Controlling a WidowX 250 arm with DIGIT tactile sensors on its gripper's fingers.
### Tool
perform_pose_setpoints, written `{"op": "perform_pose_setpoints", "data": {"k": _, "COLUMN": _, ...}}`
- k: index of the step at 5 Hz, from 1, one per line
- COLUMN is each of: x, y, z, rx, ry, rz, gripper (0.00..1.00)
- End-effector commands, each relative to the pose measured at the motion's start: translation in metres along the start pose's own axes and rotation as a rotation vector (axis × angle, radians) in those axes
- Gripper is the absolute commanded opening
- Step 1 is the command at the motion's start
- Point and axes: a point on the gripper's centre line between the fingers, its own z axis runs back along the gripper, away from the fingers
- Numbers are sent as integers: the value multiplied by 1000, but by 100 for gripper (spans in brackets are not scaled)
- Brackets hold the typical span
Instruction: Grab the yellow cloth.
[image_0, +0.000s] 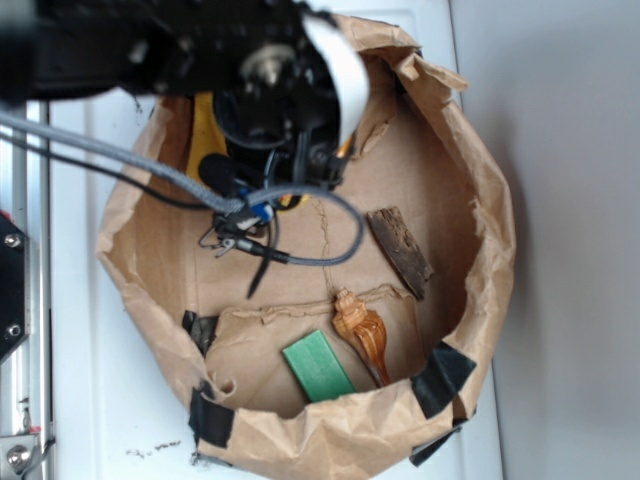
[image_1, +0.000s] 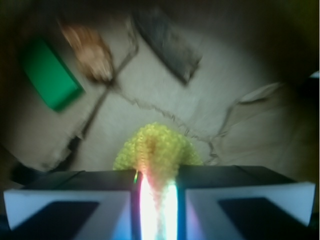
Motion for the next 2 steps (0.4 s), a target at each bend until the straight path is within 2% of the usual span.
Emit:
{"op": "perform_pose_setpoints", "data": {"k": 1, "x": 17, "y": -27, "z": 54, "rx": -17, "ry": -139, "rz": 206, "gripper": 0}}
{"op": "perform_pose_setpoints", "data": {"k": 2, "x": 19, "y": -35, "z": 56, "rx": 44, "ry": -127, "rz": 320, "gripper": 0}}
